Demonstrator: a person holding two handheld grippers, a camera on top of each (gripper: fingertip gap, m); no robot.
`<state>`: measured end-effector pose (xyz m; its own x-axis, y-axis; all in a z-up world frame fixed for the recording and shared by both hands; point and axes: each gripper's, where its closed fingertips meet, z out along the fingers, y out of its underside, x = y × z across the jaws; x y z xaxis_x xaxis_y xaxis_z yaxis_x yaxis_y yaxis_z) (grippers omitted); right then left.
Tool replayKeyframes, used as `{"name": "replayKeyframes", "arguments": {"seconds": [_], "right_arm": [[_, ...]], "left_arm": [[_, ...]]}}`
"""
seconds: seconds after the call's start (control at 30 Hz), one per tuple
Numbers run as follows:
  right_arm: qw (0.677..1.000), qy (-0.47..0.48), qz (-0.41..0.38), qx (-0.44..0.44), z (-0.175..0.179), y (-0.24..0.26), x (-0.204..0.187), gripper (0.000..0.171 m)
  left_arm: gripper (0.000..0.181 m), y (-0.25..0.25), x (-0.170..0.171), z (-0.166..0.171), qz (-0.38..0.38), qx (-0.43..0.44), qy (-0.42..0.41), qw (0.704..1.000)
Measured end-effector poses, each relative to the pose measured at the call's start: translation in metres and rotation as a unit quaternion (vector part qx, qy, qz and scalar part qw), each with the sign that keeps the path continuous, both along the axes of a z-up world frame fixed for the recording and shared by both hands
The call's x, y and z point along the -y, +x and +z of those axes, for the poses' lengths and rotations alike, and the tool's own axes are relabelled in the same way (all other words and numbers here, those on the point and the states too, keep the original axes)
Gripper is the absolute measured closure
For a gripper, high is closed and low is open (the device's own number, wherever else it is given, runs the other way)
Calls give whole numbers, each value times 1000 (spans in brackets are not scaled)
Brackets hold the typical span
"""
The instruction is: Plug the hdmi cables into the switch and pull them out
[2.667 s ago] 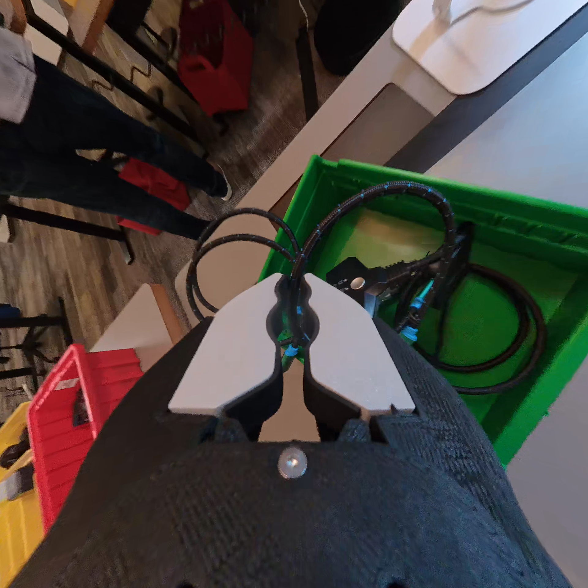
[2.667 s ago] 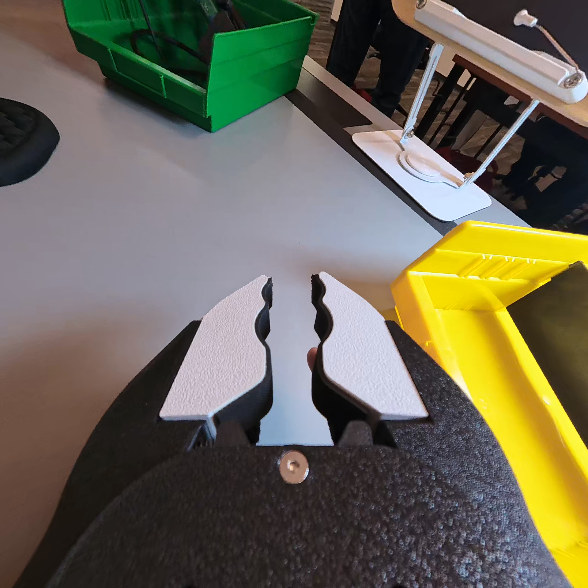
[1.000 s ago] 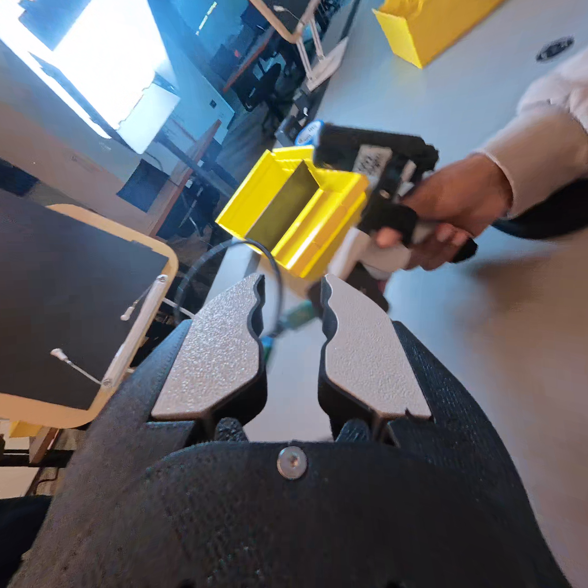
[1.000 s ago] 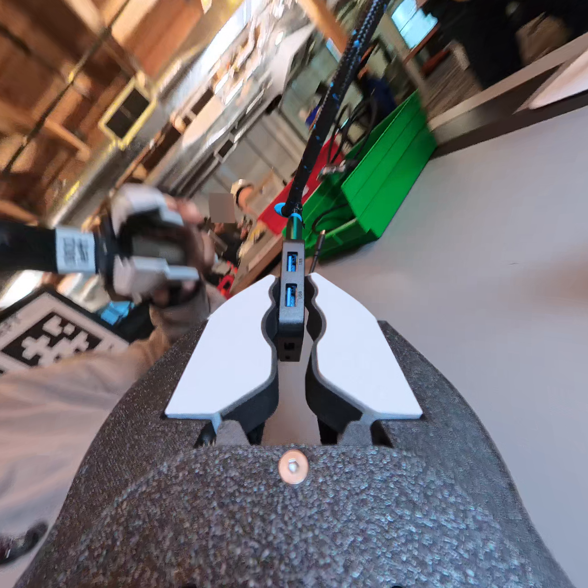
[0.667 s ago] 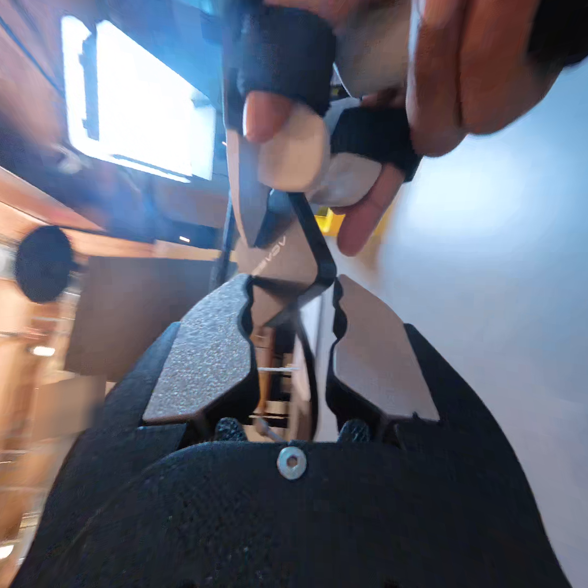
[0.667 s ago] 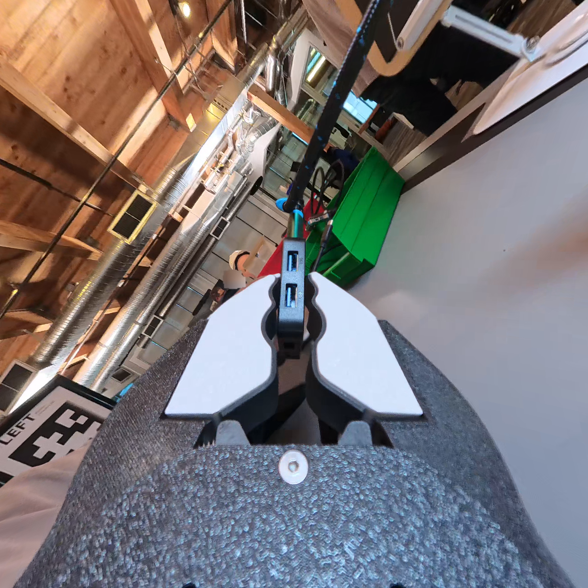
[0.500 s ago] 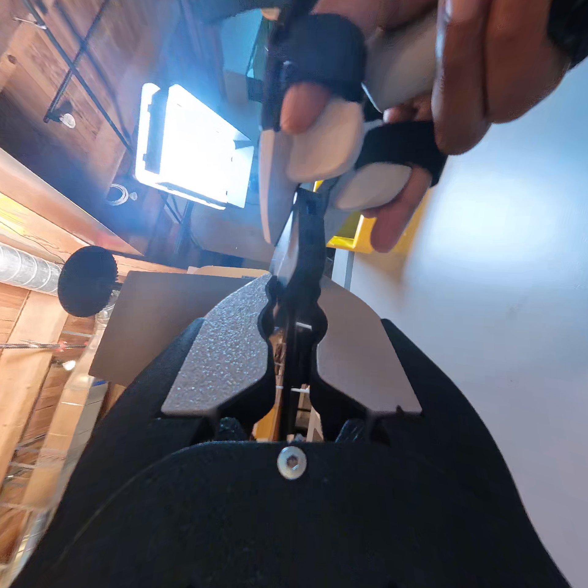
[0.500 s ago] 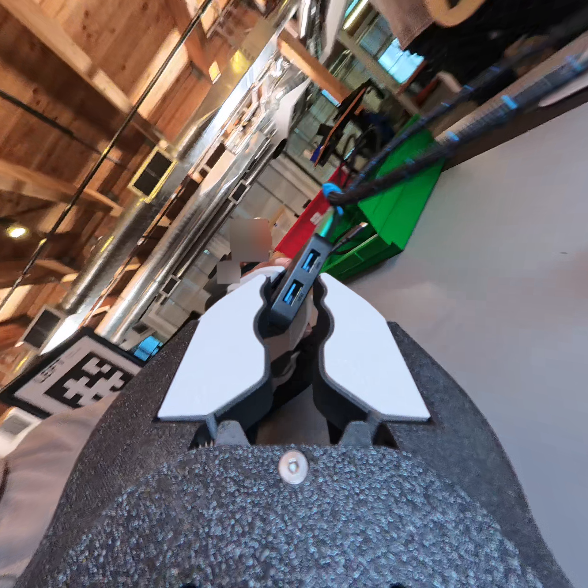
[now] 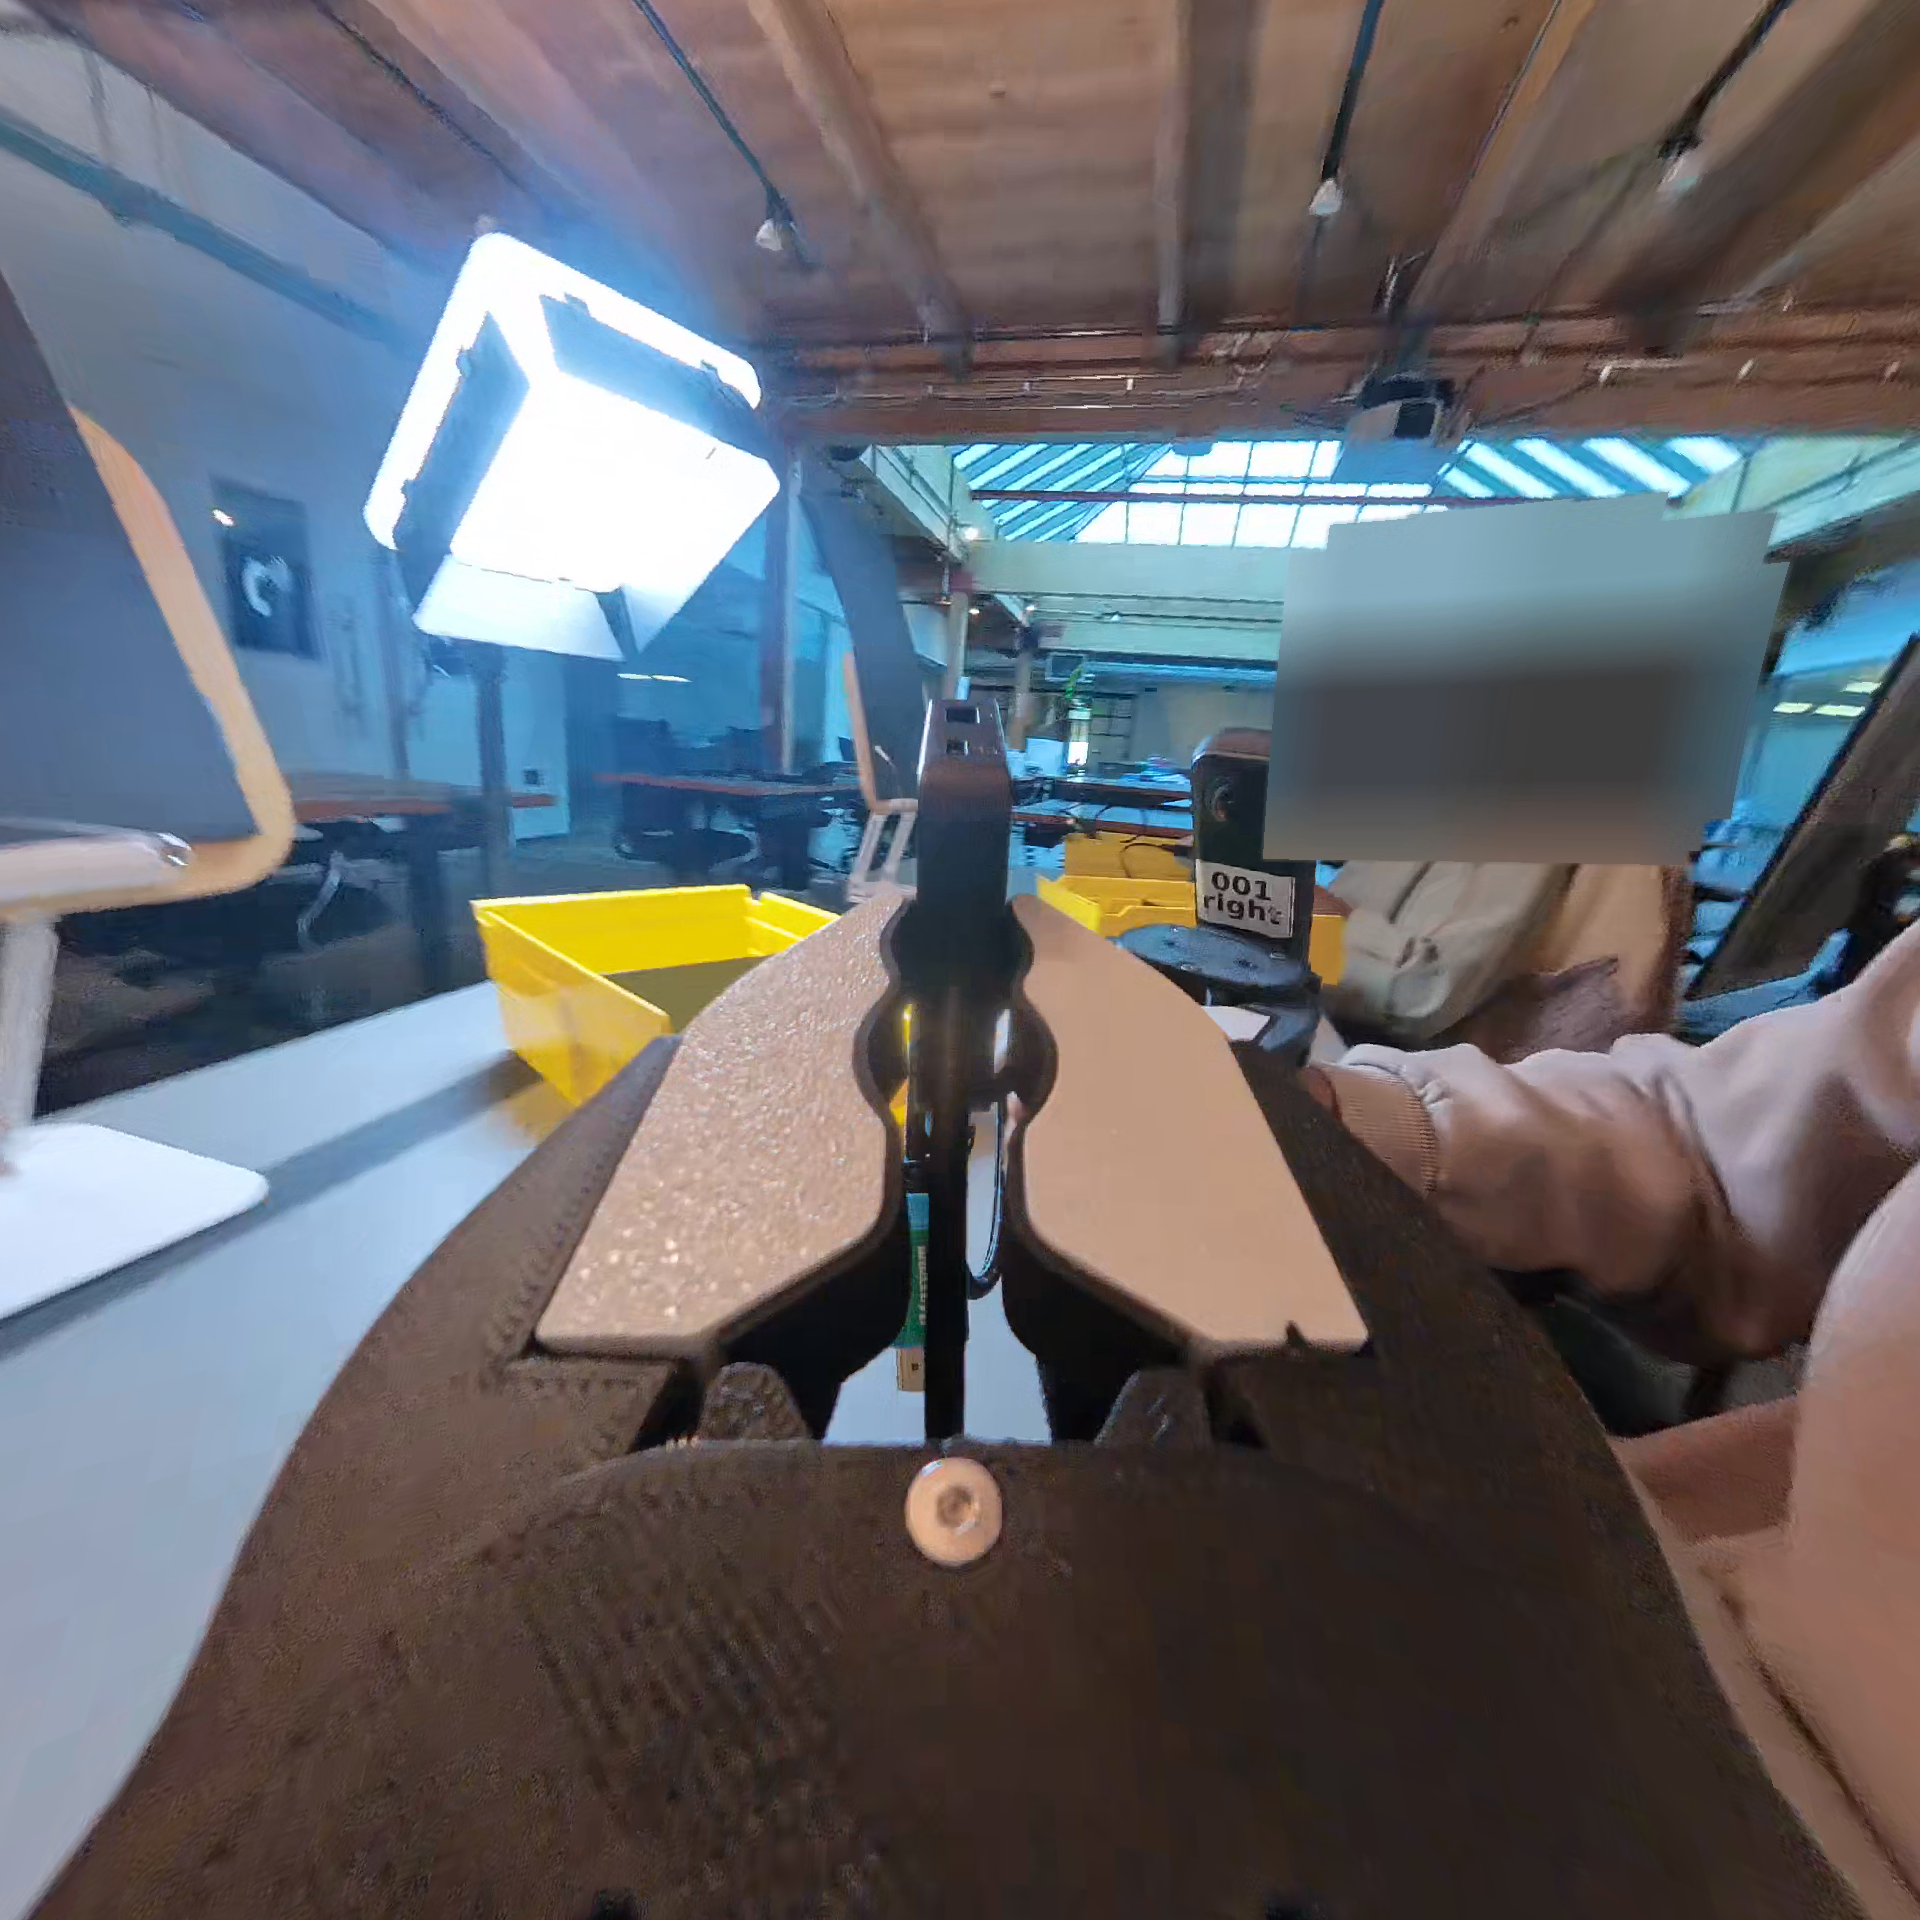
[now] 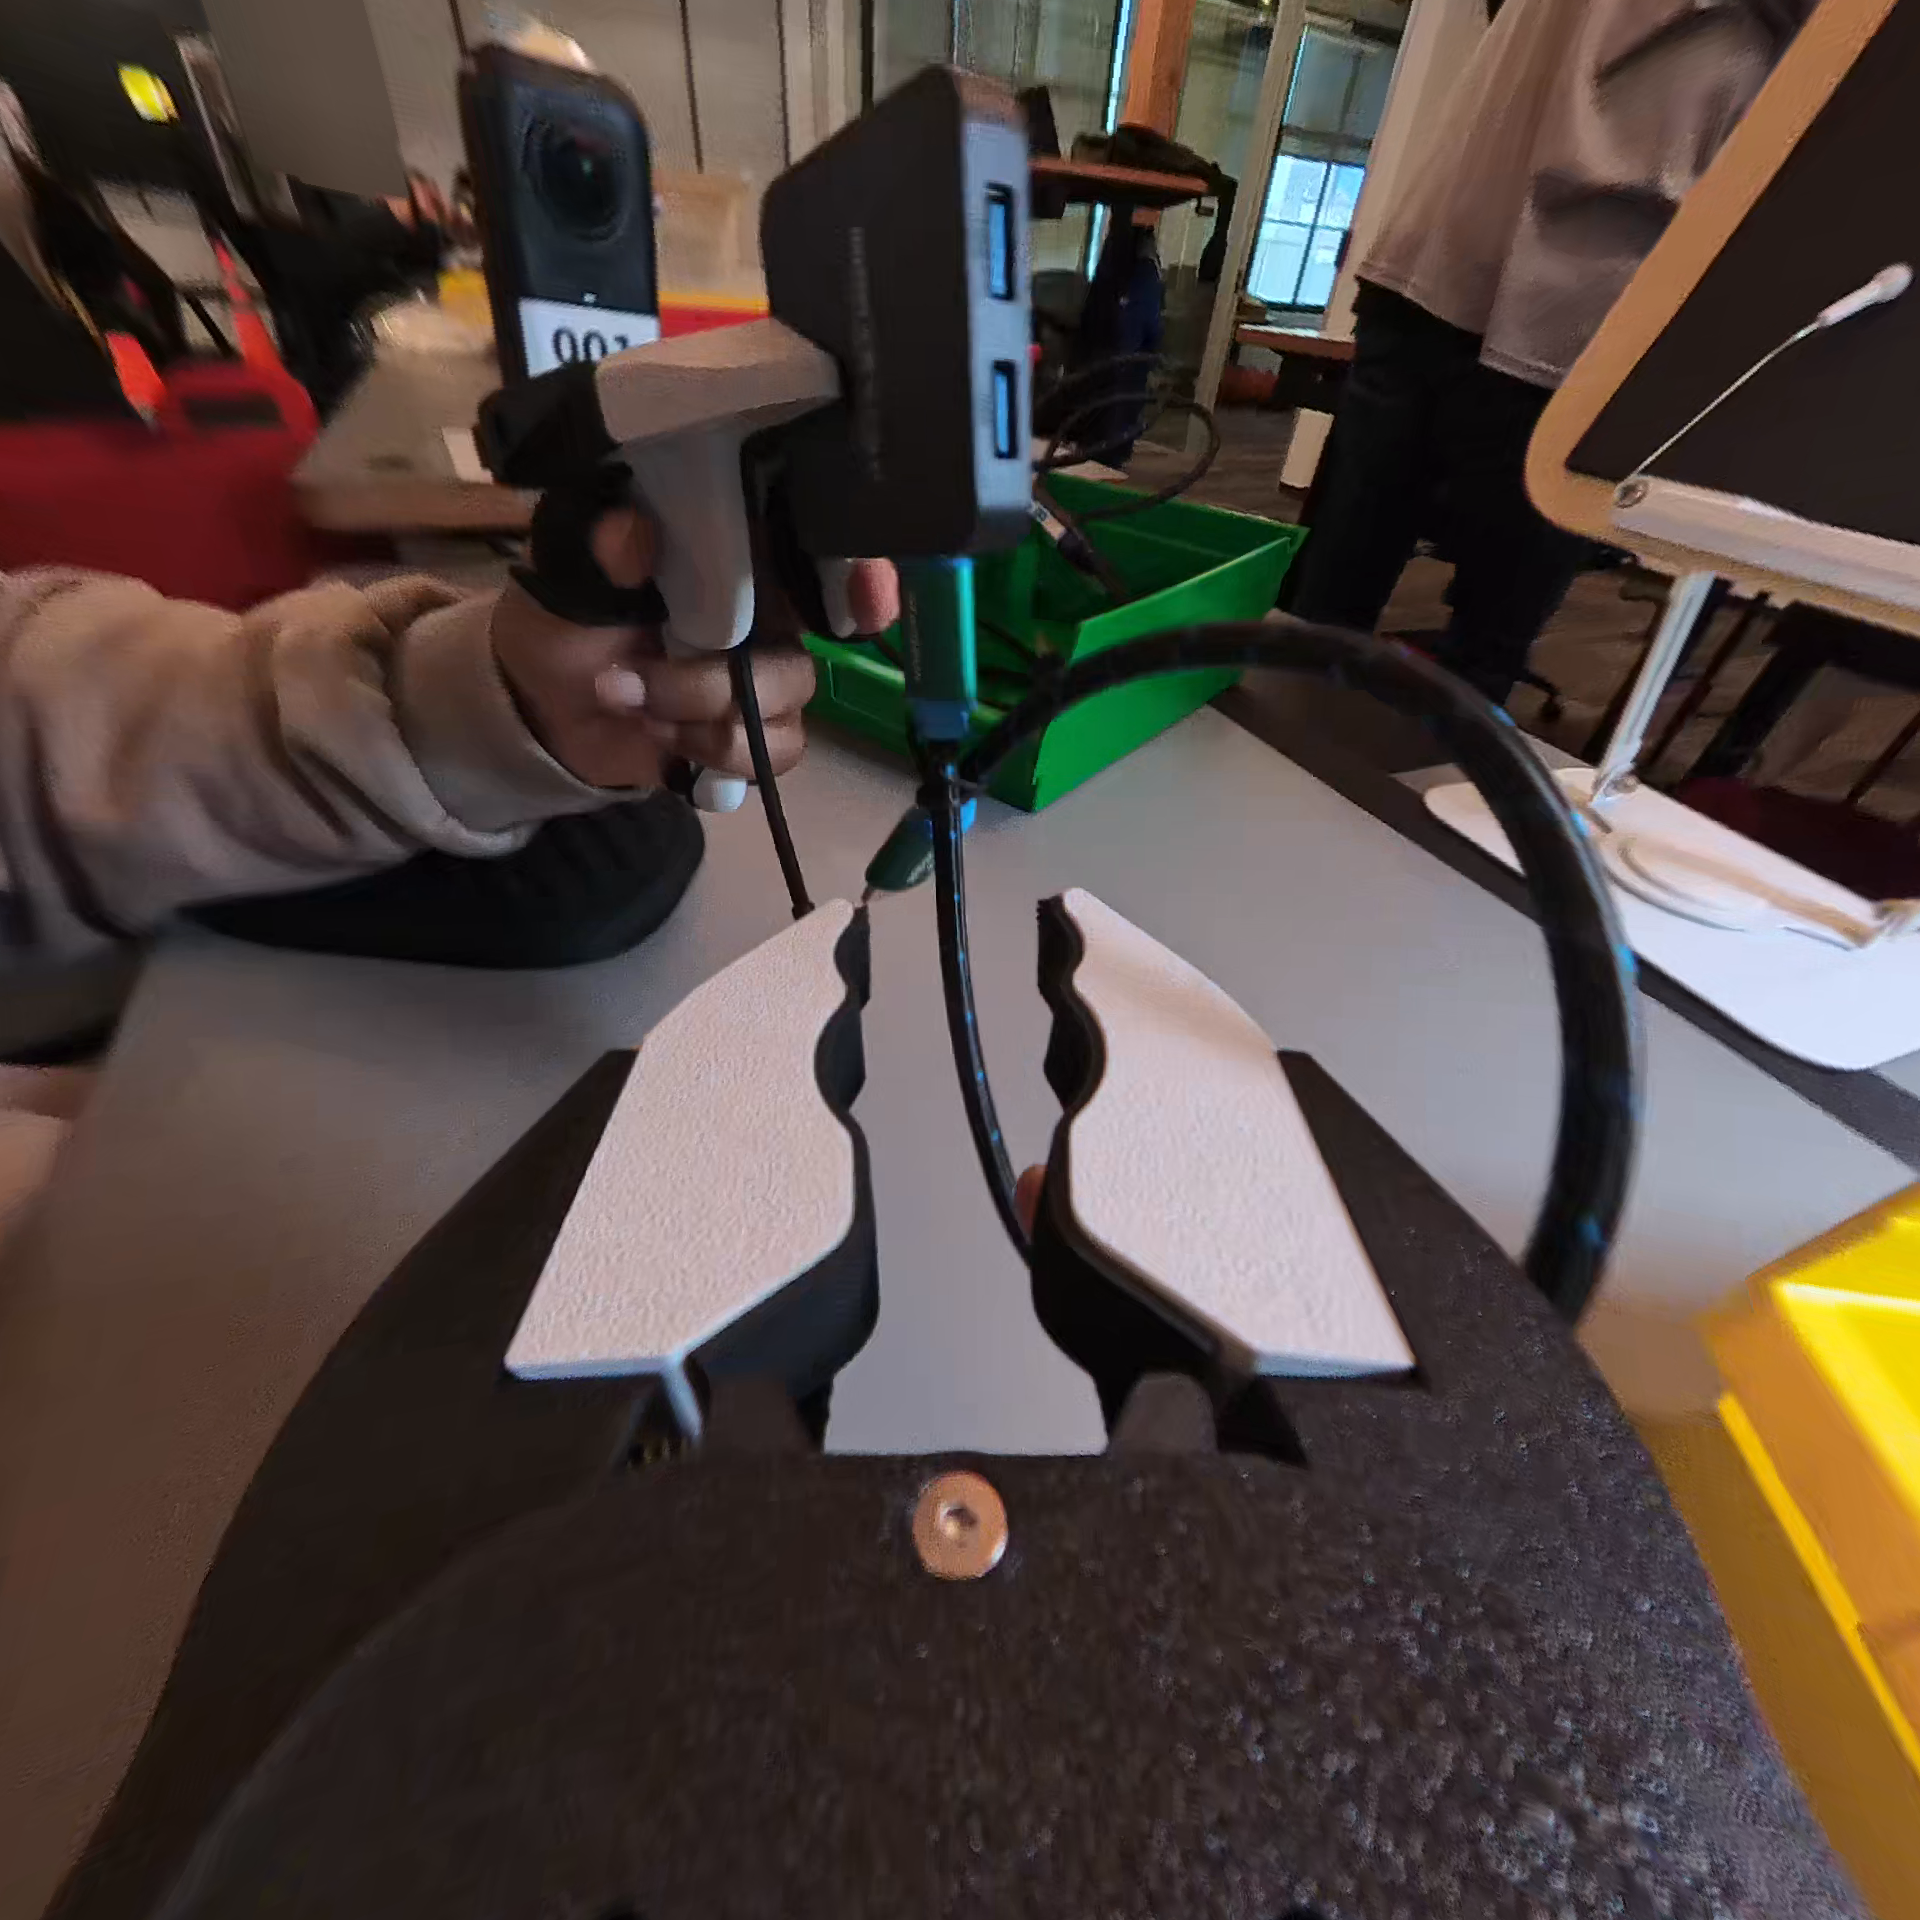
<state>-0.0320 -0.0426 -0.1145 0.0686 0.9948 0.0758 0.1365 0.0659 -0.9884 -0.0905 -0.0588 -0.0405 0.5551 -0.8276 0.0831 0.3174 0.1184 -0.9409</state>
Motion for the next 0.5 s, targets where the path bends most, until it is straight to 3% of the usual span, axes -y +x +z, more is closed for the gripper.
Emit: {"name": "replayKeyframes", "arguments": {"seconds": [0.17,0.3,0.4,0.5], "right_arm": [[998,34,-6,49,-12,-15,15,137],[999,17,-1,47,-12,-11,12,151],[998,-11,5,62,-17,-13,13,142],[995,-2,5,98,-32,-16,16,143]], "left_arm": [[167,27,5,-15,-72,50,-47,995],[166,30,6,-15,-86,62,-60,993],[166,28,3,-17,-93,77,-75,990],[166,29,4,-17,-101,88,-82,988]]}}
